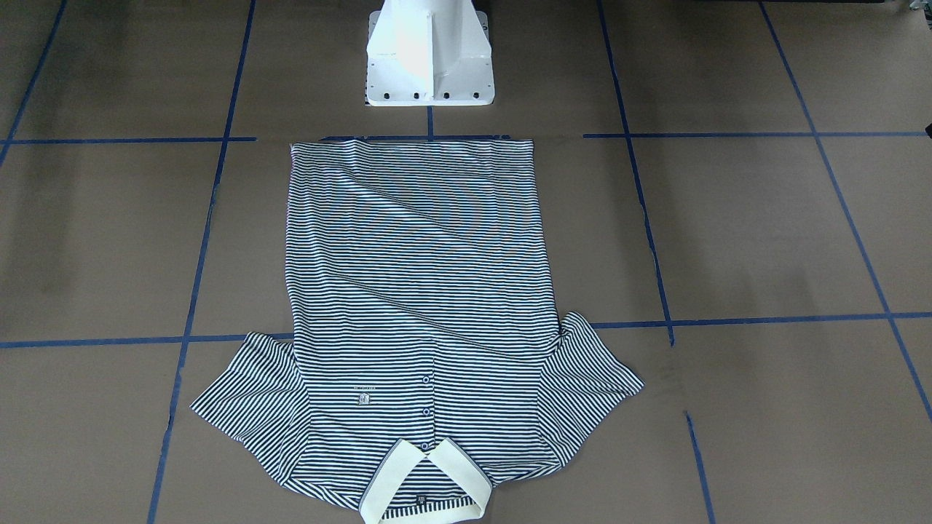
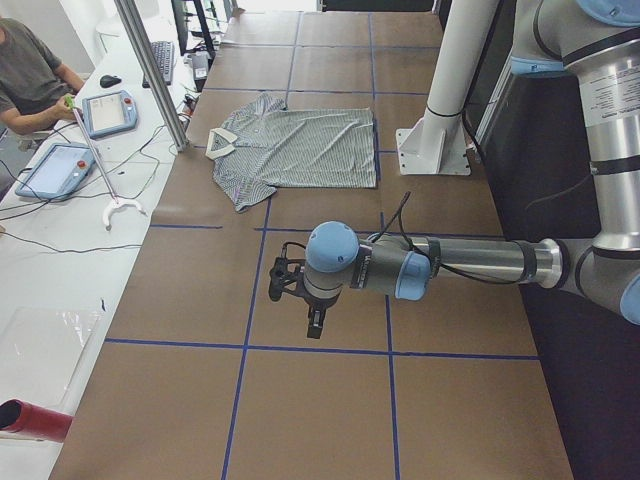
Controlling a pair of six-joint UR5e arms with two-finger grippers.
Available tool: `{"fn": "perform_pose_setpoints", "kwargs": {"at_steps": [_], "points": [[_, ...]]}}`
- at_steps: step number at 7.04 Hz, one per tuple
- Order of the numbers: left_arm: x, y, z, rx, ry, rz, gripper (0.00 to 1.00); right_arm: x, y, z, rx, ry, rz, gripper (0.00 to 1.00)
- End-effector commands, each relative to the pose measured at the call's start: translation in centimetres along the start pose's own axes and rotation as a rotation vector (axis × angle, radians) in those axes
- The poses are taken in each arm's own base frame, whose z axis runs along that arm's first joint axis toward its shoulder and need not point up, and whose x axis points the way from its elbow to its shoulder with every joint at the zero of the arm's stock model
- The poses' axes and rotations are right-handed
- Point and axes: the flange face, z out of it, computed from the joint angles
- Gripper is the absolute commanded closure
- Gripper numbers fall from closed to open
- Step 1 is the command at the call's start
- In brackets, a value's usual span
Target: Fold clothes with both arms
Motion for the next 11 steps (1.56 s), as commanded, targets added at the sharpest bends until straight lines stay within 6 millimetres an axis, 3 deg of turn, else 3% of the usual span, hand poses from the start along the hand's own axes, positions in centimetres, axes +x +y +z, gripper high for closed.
{"fn": "perform_pose_setpoints", "kwargs": {"at_steps": [1, 5, 9, 10, 11], "points": [[0.4, -0.3, 0.0, 0.005, -0.001, 0.022, 0.00, 0.8, 0.7, -0.1, -0.001, 0.000, 0.023, 0.00], [-0.2, -0.1, 0.5, -0.014, -0.016, -0.005, 0.00, 1.9, 0.6, 1.2, -0.019, 0.001, 0.025, 0.00], [-1.4, 0.2, 0.7, -0.081, -0.117, -0.080, 0.00, 3.5, 2.3, 3.2, -0.063, -0.032, 0.078, 0.00], [-1.4, 0.0, 0.8, -0.083, -0.108, -0.083, 0.00, 3.4, 2.5, 3.3, -0.064, -0.055, 0.084, 0.00], [-0.9, -0.7, 0.5, -0.074, -0.099, -0.072, 0.00, 1.5, 1.5, 3.2, -0.032, -0.058, 0.014, 0.00]]}}
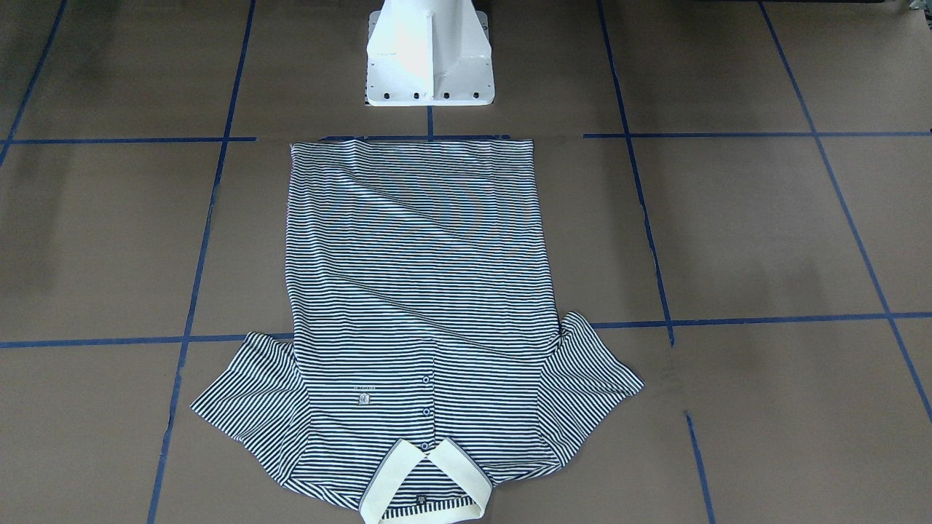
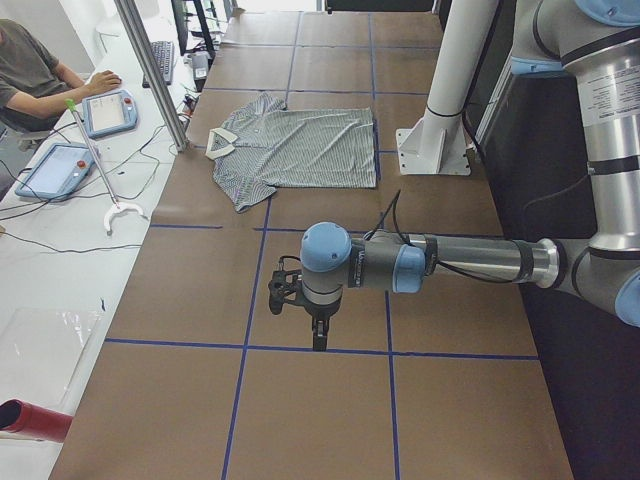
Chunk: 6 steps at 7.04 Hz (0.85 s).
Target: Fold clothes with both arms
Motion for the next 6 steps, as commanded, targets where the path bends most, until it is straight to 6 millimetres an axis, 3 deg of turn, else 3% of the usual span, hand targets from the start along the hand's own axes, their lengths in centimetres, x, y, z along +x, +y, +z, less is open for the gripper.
{"fn": "perform_pose_setpoints", "kwargs": {"at_steps": [1, 2, 3, 5, 6], "points": [[0.5, -0.3, -0.4, 0.013, 0.007, 0.018, 0.00, -4.1, -1.8, 1.0, 0.065, -0.017, -0.140, 0.00], [0.8, -0.4, -0.6, 0.020, 0.018, 0.026, 0.00, -10.0, -5.1, 2.7, 0.068, -0.034, -0.167, 0.00], [1.5, -0.4, -0.7, 0.019, 0.076, 0.034, 0.00, -16.8, -10.0, 3.5, 0.067, -0.067, -0.089, 0.00], [2.6, -0.8, -1.4, 0.070, 0.123, 0.095, 0.00, -31.6, -19.3, 6.0, 0.077, -0.066, -0.001, 0.00], [3.2, -0.8, -1.7, 0.090, 0.160, 0.122, 0.00, -39.1, -22.3, 8.1, 0.126, -0.005, 0.073, 0.00]]}}
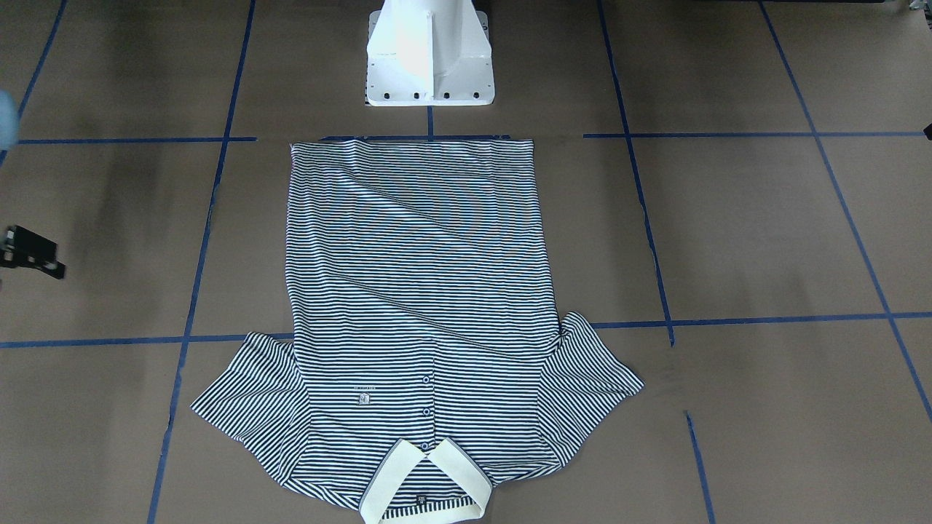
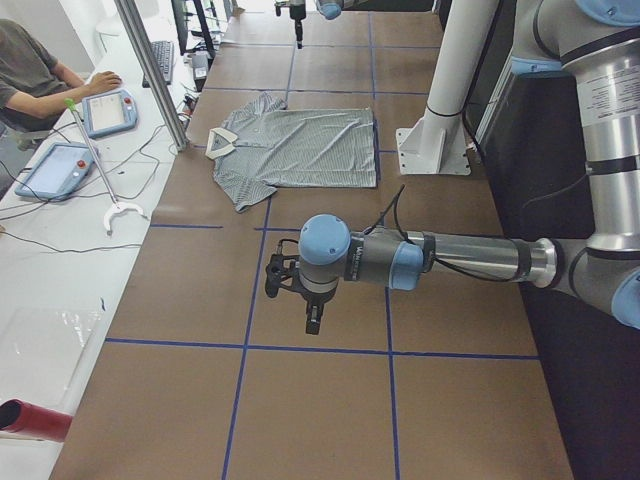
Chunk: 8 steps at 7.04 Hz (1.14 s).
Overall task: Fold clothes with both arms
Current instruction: 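Move the right gripper over the shirt's shoulder near the cream collar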
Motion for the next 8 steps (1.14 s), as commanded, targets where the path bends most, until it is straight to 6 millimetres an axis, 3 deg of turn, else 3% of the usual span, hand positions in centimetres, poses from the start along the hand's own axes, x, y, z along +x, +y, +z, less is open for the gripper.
{"fn": "perform_pose_setpoints", "kwargs": {"at_steps": [1, 3, 5, 8], "points": [[0.8, -0.3, -0.3, 0.040, 0.043, 0.051, 0.00, -13.9, -6.0, 4.3, 0.101, 0.062, 0.170, 0.00], [1.0, -0.4, -0.5, 0.044, 0.043, 0.058, 0.00, -11.9, -9.3, 9.2, 0.218, -0.050, 0.388, 0.16], [1.2, -0.4, -0.6, 0.048, 0.043, 0.064, 0.00, -11.5, -9.4, 10.6, 0.254, -0.005, 0.408, 0.24], [1.4, -0.6, -0.7, 0.058, 0.044, 0.074, 0.00, -11.9, -8.9, 12.2, 0.266, 0.026, 0.399, 0.24]]}}
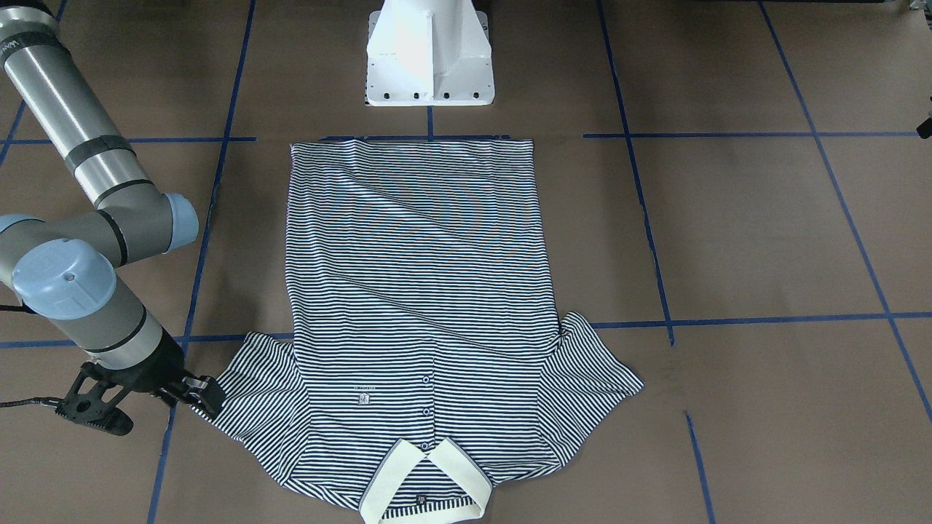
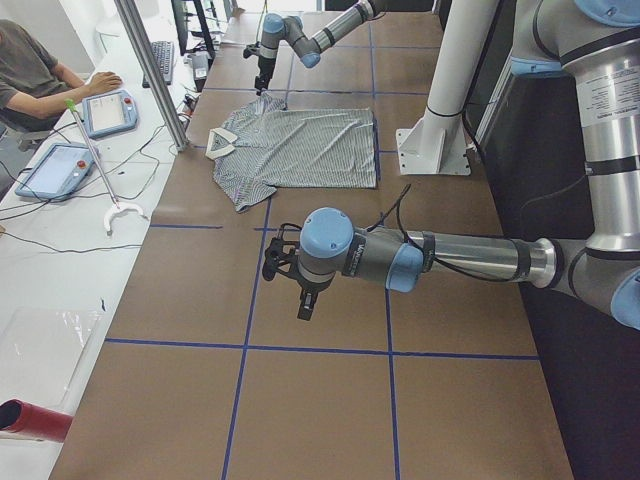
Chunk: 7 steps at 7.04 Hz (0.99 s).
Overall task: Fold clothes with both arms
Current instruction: 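Move the right gripper over the shirt's shoulder near the cream collar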
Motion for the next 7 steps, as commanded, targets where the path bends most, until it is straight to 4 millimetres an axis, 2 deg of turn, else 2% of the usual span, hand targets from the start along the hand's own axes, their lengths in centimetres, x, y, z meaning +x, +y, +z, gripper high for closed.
{"fn": "perform_pose_setpoints", "kwargs": {"at_steps": [1, 2, 4, 5, 7], "points": [[0.0, 0.1, 0.0, 0.001, 0.000, 0.001, 0.00, -0.1, 0.4, 0.4, 0.005, 0.006, 0.001, 0.53], [0.0, 0.1, 0.0, 0.001, 0.000, 0.001, 0.00, -0.1, 0.4, 0.4, 0.005, 0.006, 0.004, 1.00], [-0.1, 0.1, 0.0, 0.002, 0.000, 0.000, 0.00, -0.3, 0.3, 0.2, 0.007, 0.000, -0.003, 1.00], [0.0, 0.1, 0.0, 0.001, 0.000, 0.002, 0.00, -1.3, 0.6, -0.8, 0.002, -0.026, -0.017, 1.00], [0.0, 0.1, 0.0, 0.001, 0.002, 0.002, 0.00, -6.3, 1.6, -4.4, -0.070, -0.131, 0.001, 1.00]]}}
